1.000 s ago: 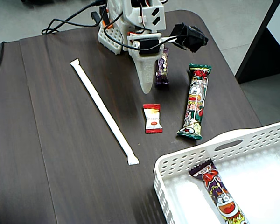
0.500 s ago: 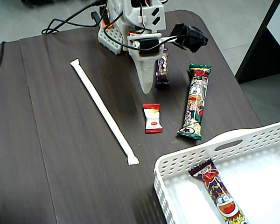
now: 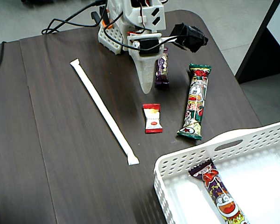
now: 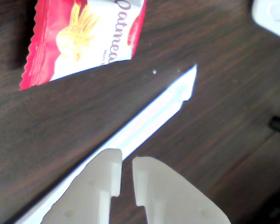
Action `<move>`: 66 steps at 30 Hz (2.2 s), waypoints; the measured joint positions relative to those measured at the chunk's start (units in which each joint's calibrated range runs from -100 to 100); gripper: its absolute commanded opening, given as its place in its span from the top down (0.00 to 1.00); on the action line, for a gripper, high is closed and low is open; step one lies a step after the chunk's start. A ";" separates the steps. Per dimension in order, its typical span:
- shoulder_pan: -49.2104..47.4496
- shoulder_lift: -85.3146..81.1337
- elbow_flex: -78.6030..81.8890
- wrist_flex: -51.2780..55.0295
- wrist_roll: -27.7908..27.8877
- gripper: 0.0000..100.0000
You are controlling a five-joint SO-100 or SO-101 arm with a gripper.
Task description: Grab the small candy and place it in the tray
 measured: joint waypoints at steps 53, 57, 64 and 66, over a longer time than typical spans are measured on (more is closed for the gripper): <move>4.72 87.61 -70.61 25.77 -4.91 0.99; 4.42 90.45 -73.90 27.13 -10.89 0.99; 3.52 90.45 -74.70 24.15 -26.02 0.99; 2.77 90.45 -74.70 22.44 -30.11 0.99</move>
